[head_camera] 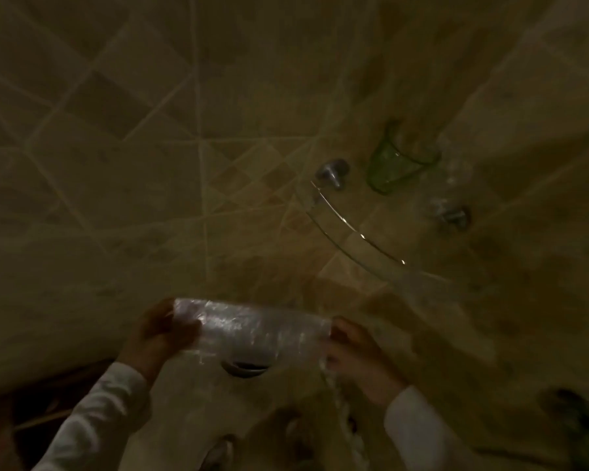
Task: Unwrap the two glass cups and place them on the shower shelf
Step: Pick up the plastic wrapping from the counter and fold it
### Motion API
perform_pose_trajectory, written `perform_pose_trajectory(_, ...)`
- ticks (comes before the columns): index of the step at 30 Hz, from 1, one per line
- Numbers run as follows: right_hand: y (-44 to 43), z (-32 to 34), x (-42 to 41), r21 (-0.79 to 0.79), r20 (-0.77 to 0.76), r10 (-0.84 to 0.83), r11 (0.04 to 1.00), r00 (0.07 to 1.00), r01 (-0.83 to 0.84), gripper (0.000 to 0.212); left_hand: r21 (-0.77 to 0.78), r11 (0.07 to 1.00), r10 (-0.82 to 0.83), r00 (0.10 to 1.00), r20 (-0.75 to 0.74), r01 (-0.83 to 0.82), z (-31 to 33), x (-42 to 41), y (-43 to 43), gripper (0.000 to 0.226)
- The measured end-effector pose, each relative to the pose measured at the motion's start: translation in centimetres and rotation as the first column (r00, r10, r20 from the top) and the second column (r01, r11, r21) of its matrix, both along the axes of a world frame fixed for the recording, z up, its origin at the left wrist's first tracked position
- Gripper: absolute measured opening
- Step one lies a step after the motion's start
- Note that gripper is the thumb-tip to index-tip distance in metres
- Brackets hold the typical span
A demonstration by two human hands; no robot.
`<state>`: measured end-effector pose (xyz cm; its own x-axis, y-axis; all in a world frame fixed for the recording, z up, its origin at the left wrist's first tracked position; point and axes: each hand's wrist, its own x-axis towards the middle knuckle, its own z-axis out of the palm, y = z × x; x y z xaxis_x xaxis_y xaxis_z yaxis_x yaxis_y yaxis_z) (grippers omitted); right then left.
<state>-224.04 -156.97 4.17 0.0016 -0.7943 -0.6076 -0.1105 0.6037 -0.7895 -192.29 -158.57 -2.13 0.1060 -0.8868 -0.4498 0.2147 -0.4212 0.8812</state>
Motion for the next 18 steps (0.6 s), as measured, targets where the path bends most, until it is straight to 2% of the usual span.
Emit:
perform_pose_trajectory(2,-1.8,-2.4,0.0,0.035,0.017,0.053,0.998,0.998,-0.053,0.023,0.079,0.986,0.149,0.989,-0.014,-0.147,-2.7,-0.4,1.2,0.042)
perform_pose_trajectory(5,-3.6,-5.9,-1.0,0.074,0.014,0.122,0.990,0.992,-0.122,0.026,0.186,0.952,0.240,0.970,0.038,-0.243,-5.8,-1.6,3.2,0.028)
perform_pose_trajectory(7,-4.7,-8.8,-2.1,0.109,0.006,0.210,0.972,0.978,-0.209,0.024,0.200,0.927,0.314,0.949,0.044,-0.316,-8.3,-2.7,4.8,0.022)
perform_pose_trajectory(12,-6.5,-16.5,-5.0,0.166,-0.029,0.370,0.918,0.929,-0.361,0.015,0.245,0.863,0.433,0.897,0.093,-0.442,-15.6,-6.5,6.9,0.030)
perform_pose_trajectory(16,-7.5,-23.4,-7.1,0.169,-0.081,0.342,0.931,0.936,-0.325,0.021,0.285,0.852,0.417,0.899,0.137,-0.439,-21.2,-8.4,7.0,0.026)
perform_pose_trajectory(18,-8.2,-26.9,-8.8,0.160,-0.137,0.260,0.958,0.956,-0.238,0.015,0.336,0.840,0.392,0.905,0.168,-0.426,-24.0,-8.8,6.3,0.021)
